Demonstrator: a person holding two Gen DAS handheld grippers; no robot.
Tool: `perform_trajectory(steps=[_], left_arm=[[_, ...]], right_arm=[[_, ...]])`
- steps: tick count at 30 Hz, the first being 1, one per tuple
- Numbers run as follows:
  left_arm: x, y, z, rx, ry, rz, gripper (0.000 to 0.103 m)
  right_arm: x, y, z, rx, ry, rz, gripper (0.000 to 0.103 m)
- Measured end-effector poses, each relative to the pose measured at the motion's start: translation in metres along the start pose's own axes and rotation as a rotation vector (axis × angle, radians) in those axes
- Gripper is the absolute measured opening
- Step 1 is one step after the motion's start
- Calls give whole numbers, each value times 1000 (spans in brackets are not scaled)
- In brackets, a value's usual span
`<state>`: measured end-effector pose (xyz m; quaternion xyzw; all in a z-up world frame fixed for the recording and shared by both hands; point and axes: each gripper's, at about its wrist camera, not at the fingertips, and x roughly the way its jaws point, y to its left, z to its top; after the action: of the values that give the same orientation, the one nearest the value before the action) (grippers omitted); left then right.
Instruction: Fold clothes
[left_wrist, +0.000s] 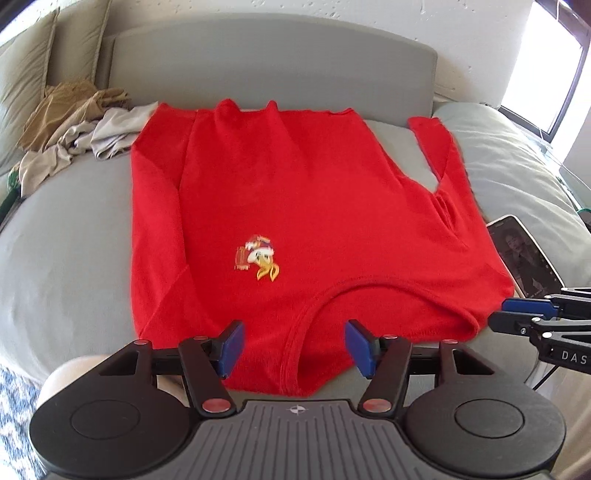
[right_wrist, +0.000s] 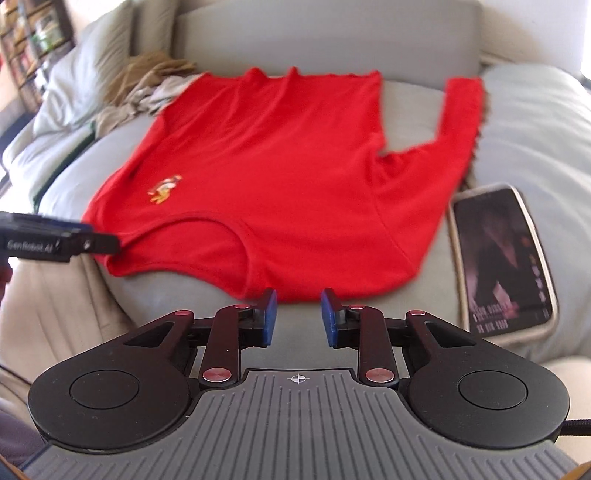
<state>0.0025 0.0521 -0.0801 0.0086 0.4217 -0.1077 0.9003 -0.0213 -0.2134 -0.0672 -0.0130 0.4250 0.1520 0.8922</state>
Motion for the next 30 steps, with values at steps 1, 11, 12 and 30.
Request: perform_trajectory(steps=[1,11,12,30], left_arm=[[7,-2,1,10,9,4,57],[25,-5,-22,14,257,0,53],[20,-4,-25,11,270,-4,53],[-71,2,66,-63,-124,-6,64]], right_arm=[[5,5,5,-32,-11,6,29],[29,8,5,65,125,8,30],[24,5,3,87,147,21,30],[-114,-57,82,204,-236,-13,79]])
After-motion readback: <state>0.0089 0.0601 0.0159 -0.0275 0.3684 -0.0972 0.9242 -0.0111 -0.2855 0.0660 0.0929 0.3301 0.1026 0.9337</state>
